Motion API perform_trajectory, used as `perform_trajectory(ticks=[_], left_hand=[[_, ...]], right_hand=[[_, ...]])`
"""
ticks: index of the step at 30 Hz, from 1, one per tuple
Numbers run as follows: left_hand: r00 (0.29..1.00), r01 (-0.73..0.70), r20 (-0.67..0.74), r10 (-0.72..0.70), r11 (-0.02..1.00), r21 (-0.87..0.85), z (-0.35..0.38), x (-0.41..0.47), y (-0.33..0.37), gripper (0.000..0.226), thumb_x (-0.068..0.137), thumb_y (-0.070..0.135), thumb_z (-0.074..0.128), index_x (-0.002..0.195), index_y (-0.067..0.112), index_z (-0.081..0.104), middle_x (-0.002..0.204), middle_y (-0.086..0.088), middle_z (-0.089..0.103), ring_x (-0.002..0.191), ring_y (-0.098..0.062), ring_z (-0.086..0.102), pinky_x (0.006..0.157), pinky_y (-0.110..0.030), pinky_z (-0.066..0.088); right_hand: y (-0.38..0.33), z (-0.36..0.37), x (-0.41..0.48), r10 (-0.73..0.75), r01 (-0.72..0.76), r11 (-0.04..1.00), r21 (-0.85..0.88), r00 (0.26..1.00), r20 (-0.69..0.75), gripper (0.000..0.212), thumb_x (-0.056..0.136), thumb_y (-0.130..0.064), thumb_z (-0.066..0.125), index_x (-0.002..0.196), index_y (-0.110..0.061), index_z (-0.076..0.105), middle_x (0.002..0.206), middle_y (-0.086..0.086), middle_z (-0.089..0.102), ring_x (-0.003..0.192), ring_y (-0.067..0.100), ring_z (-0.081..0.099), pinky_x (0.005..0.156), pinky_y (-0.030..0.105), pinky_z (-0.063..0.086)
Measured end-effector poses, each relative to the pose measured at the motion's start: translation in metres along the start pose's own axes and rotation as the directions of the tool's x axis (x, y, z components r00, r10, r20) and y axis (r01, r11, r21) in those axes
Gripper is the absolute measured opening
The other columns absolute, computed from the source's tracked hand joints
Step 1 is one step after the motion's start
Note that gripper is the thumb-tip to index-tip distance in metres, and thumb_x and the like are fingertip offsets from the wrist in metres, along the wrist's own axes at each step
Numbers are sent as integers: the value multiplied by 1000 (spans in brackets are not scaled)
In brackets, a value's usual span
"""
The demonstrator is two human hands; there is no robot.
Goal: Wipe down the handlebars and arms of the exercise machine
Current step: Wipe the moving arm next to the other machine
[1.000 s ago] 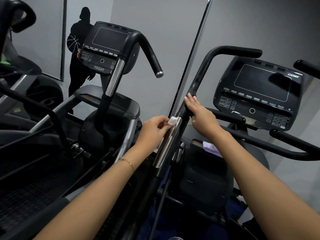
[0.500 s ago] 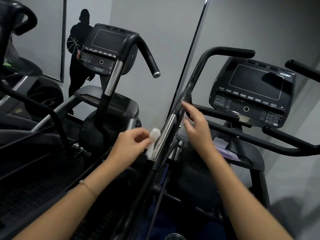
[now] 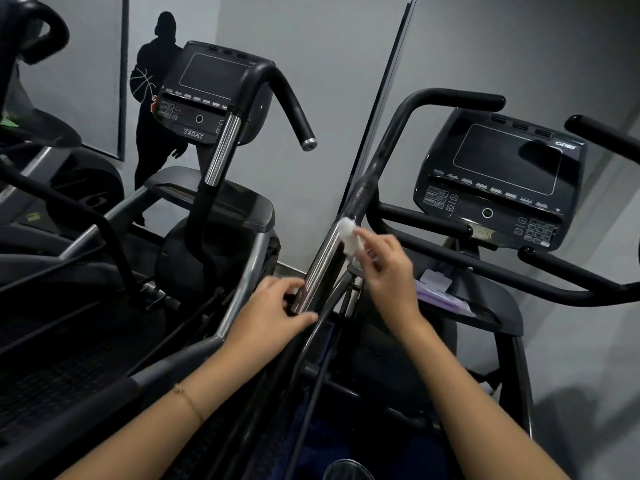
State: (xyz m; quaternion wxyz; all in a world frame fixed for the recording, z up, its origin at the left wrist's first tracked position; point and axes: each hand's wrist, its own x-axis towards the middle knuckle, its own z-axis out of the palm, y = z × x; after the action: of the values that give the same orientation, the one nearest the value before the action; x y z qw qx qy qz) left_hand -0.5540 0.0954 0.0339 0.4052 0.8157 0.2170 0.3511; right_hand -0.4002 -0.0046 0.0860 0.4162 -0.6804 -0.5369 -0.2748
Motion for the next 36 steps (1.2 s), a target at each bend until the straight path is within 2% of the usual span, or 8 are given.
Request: perform_trajectory(ticks=[5, 8, 12, 19, 26, 31, 34, 36], left_hand=[[998, 67, 18, -66, 998, -20, -2, -5, -7, 41, 70, 22, 81, 107, 25, 63, 85, 18, 52, 71, 5, 50, 66, -6, 37], [996, 73, 52, -69, 994, -76, -5, -2, -6, 35, 69, 18, 81, 98, 27, 62, 83, 17, 57, 69, 7, 52, 64, -3, 39], [996, 70, 69, -64, 993, -97, -5, -2, -8, 35, 70, 17, 81, 97, 28, 61, 83, 17, 58, 68, 7, 53, 63, -1, 40], [990, 100, 105, -91, 991, -86, -7, 0, -7, 37, 70, 19, 82, 96, 29, 58, 83, 18, 55, 68, 7, 54, 65, -4, 40], [989, 107, 116, -93, 987, -123, -7, 0, -9, 37, 69, 18, 82, 91, 33, 56, 82, 17, 58, 66, 6, 55, 67, -8, 43], [988, 110, 118, -98, 989, -97, -6, 1, -12, 38, 69, 21, 82, 97, 31, 58, 84, 17, 58, 71, 3, 57, 76, -17, 47], [990, 95, 114, -85, 992, -85, -5, 0, -12, 37, 70, 22, 81, 96, 32, 57, 82, 18, 57, 70, 4, 56, 71, -13, 44], [991, 87, 108, -78, 993, -82, -5, 0, -13, 36, 70, 22, 81, 96, 31, 58, 81, 17, 58, 68, 4, 55, 69, -11, 43]], right_hand=[[14, 12, 32, -67, 73, 979, -189, 997, 36, 36, 93, -9, 53, 128, -16, 57, 90, 3, 47, 76, 16, 49, 68, 27, 48], [13, 23, 3, -69, 78, 978, -192, 996, 54, 37, 97, -28, 43, 125, -9, 58, 85, 0, 44, 72, 13, 45, 63, 25, 44], [19, 28, -31, -207, 234, 950, -206, 968, 144, 51, 79, 0, 57, 128, -10, 52, 80, 8, 50, 63, 17, 50, 56, 19, 43], [33, 21, 30, -21, 18, 992, -121, 999, -25, 41, 87, 4, 57, 126, -8, 58, 77, 0, 43, 65, 12, 44, 62, 11, 36], [25, 30, -22, -192, 204, 959, -195, 978, 82, 35, 82, -2, 61, 116, -2, 64, 77, -4, 39, 64, 6, 37, 61, 11, 35], [17, 10, 43, -1, 0, 997, -77, 1000, -8, 17, 84, 0, 61, 98, -3, 71, 79, 5, 48, 67, 15, 49, 64, 16, 38], [13, 13, 34, -39, 45, 992, -116, 998, 53, 16, 87, -4, 60, 101, -4, 69, 80, -1, 45, 68, 11, 46, 61, 18, 38], [5, 16, 9, 16, -5, 998, -68, 985, 170, 25, 93, -21, 52, 103, -3, 66, 78, -12, 41, 68, 2, 40, 61, 15, 33]])
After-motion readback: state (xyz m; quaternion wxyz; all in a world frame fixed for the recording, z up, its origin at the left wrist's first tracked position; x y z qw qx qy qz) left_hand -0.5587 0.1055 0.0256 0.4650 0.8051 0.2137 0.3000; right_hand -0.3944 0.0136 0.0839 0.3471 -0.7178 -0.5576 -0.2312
